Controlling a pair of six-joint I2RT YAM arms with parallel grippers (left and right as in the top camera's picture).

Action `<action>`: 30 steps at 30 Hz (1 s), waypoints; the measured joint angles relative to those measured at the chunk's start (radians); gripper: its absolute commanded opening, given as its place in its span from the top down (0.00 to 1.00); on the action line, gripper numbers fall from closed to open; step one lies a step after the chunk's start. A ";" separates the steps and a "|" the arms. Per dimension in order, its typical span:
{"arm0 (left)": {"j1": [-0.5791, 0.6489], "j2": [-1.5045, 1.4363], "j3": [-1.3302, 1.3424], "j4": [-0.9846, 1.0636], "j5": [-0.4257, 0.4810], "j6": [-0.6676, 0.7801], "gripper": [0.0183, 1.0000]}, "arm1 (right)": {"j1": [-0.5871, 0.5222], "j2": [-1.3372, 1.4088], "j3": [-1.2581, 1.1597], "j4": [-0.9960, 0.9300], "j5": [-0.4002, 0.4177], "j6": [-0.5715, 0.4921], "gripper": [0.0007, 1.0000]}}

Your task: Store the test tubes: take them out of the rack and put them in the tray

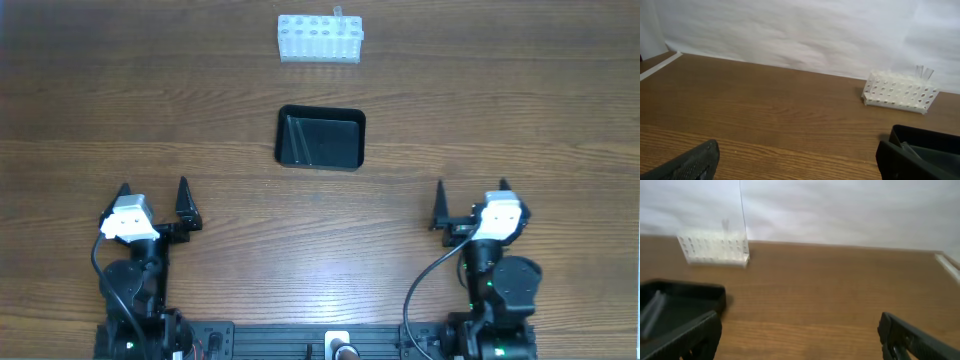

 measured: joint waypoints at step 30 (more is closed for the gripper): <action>0.000 0.000 0.000 0.000 0.005 0.000 0.00 | 0.266 1.182 1.347 -0.557 -0.008 -0.003 0.15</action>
